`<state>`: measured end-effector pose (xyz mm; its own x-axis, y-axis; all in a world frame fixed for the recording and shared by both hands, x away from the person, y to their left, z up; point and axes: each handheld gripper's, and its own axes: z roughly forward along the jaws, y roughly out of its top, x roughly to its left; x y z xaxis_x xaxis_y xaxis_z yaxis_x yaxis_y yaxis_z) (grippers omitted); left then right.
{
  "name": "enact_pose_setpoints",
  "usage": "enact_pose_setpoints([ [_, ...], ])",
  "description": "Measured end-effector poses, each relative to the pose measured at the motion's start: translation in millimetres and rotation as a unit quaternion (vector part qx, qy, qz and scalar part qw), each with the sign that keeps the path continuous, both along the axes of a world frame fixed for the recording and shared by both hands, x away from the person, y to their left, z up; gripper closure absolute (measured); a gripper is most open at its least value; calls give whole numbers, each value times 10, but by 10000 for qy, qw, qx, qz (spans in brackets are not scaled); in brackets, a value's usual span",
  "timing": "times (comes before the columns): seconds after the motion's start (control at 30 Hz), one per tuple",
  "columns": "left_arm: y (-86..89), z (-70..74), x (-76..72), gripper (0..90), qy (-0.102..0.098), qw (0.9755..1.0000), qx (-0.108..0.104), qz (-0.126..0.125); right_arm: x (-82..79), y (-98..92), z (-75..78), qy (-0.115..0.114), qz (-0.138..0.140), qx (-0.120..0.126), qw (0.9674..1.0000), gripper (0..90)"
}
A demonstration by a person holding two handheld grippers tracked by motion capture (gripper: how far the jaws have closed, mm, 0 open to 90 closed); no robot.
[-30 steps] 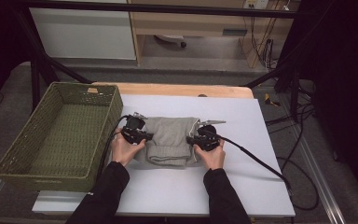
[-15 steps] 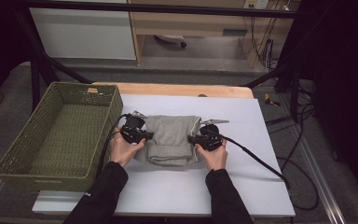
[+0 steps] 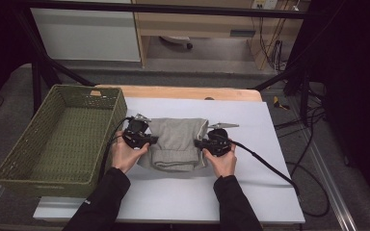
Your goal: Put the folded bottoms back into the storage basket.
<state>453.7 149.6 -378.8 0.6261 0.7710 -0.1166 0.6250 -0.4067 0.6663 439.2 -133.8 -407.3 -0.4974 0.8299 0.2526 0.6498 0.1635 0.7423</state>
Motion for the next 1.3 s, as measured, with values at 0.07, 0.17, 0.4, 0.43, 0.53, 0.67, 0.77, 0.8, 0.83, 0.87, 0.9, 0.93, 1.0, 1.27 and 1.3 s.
enact_pose_setpoints([
  [0.07,7,9,-11,813,7,10000,-20,-6,-16,-3,13,-18,5,17,10000,754],
  [0.17,16,27,-33,813,3,10000,-57,-31,-42,-7,29,-40,21,38,10000,754],
  [0.4,28,62,-65,813,-11,10000,-31,-62,-81,-10,50,-68,57,90,9999,754],
  [0.43,31,65,-68,813,-18,10000,-30,-68,-85,-9,52,-78,58,99,9999,754],
  [0.53,38,77,-81,813,-14,10000,-17,-79,-101,-6,61,-100,70,126,9998,754],
  [0.67,51,104,-104,812,-36,9999,-36,-100,-124,-6,78,-131,84,162,9997,754],
  [0.77,57,130,-125,812,-63,9999,-25,-123,-143,-7,96,-157,94,192,9996,754],
  [0.8,62,140,-132,813,-79,9999,-35,-124,-147,-7,100,-168,103,205,9996,754],
  [0.83,69,148,-137,812,-85,9999,-44,-135,-155,-5,107,-175,107,217,9996,754],
  [0.87,73,156,-144,812,-89,9998,-61,-139,-162,-5,113,-183,112,217,9995,754],
  [0.9,77,164,-151,812,-100,9998,-64,-148,-168,-3,120,-191,109,223,9995,754],
  [0.93,80,173,-157,812,-104,9998,-62,-154,-173,-2,127,-202,115,221,9995,754],
  [1.0,86,187,-170,812,-115,9998,-68,-149,-183,7,144,-237,125,206,9994,754],
  [1.27,148,255,-218,812,-149,9998,-64,-148,-222,62,220,-343,203,227,9989,754],
  [1.3,151,263,-225,812,-155,9997,-62,-155,-224,63,223,-349,208,240,9989,753],
])
